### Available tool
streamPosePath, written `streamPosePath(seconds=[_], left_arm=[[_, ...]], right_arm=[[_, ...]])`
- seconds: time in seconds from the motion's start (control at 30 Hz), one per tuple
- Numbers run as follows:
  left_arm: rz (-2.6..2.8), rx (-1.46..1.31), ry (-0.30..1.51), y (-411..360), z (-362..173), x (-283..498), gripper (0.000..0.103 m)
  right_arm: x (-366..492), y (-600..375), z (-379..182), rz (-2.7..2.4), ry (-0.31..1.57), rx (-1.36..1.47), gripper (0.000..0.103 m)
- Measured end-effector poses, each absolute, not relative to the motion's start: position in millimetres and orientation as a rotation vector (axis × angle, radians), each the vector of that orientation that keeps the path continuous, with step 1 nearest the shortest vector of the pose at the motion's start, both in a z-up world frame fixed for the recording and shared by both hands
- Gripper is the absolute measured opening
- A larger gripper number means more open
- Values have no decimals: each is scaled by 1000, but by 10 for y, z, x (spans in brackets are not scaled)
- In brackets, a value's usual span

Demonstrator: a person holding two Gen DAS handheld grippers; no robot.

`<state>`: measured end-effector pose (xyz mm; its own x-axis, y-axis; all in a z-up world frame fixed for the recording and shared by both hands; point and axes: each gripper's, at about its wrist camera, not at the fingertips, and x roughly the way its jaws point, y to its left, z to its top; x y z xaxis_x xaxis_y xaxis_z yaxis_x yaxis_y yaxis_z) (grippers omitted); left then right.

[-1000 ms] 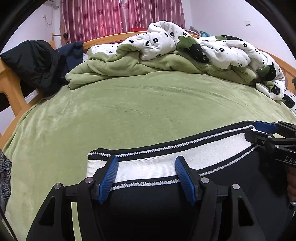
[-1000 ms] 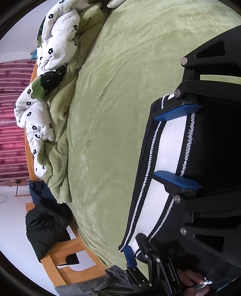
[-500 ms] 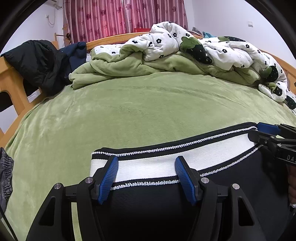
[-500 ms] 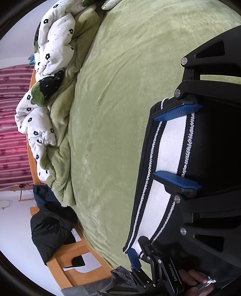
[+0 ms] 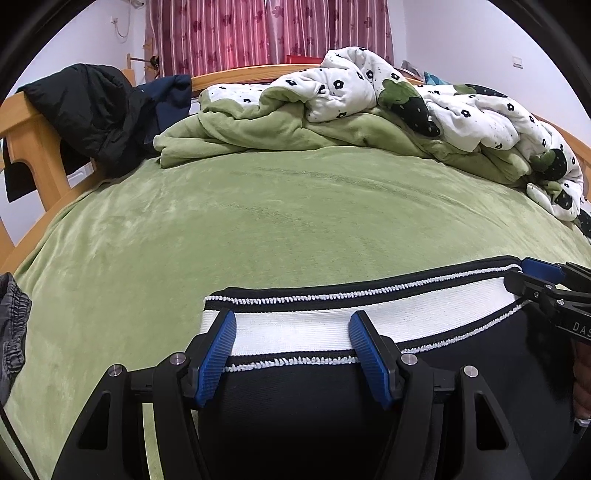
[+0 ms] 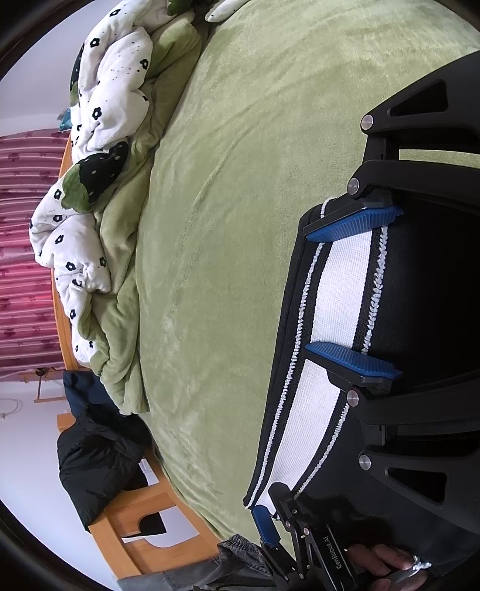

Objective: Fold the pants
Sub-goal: 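Grip the white waistband with both tools and pull it square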

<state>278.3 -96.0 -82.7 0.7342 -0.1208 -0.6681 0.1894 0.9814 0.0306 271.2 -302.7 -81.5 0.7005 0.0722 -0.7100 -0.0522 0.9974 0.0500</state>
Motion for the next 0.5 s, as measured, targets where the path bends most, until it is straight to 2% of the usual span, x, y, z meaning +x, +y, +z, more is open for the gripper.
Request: streamPosePath(seconds=[0.3,0.33,0.5], left_arm=[[-235,77,862,-937,-872,2803,65],[-242,75,891,-941,-875,2778,68],[-247,41,995,-852,-922,2391,69]], right_arm=[[2690,-3037,-789,46,820,9,55],[2674,-3049,-779,38,829,12,55],[2383,-3078,-695,27,848,-28,55]])
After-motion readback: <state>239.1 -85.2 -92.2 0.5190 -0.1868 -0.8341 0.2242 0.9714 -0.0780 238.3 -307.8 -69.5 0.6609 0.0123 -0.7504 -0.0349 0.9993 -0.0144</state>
